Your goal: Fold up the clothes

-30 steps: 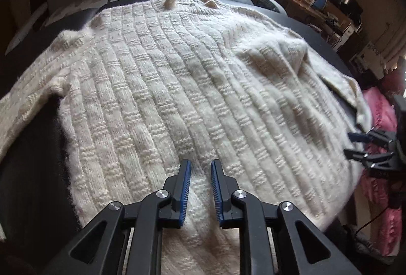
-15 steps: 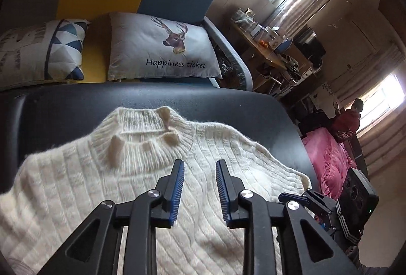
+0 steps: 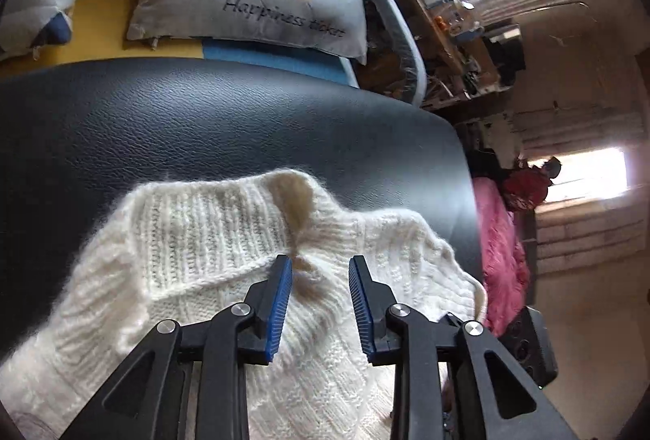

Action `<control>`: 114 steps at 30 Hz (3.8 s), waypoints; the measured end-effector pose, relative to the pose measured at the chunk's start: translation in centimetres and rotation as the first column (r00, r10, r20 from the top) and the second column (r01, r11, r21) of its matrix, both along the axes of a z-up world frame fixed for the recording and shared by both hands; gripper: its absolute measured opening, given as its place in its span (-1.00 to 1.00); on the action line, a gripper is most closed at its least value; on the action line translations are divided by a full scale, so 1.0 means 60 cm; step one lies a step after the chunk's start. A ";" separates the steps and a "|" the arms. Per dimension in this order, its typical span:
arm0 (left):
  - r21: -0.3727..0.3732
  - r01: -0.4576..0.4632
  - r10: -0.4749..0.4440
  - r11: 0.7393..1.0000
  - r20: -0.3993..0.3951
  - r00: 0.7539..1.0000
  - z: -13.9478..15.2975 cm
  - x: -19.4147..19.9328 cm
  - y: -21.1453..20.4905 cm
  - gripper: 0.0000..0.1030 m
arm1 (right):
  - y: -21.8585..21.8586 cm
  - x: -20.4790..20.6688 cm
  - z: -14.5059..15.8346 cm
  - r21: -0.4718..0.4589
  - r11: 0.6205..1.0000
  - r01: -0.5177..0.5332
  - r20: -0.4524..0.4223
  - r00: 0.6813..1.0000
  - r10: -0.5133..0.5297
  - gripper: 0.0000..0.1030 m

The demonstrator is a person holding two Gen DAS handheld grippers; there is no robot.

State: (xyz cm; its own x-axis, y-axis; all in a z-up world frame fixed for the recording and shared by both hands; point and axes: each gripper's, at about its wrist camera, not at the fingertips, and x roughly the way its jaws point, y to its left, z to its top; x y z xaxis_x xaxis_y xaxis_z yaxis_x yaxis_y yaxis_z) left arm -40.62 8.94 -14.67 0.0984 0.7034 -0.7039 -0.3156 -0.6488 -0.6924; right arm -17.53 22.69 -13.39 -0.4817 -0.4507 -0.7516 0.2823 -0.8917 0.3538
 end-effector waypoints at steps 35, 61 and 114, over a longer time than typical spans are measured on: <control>-0.176 0.021 -0.072 0.984 -0.288 0.955 0.033 0.008 0.113 -0.89 | -0.039 0.012 -0.018 0.097 0.995 0.015 -0.062 0.998 -0.009 0.98; -0.059 -0.300 0.269 0.952 -0.306 0.913 0.061 0.175 -0.175 -0.65 | 0.024 -0.120 0.022 0.067 0.991 0.114 0.125 0.985 -0.122 0.86; -0.126 -0.440 0.345 0.889 -0.446 0.826 0.130 0.393 -0.279 -0.57 | 0.017 -0.054 0.070 -0.150 0.985 0.090 0.202 0.978 -0.059 0.03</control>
State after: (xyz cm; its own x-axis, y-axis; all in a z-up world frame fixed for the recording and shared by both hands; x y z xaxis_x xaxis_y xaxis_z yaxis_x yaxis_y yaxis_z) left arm -17.07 -7.81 -6.88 -0.4764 0.4484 -0.7563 -0.2199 -0.8936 -0.3913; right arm -20.78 23.69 -9.19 -0.3687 -0.5391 -0.7572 0.1286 -0.8364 0.5329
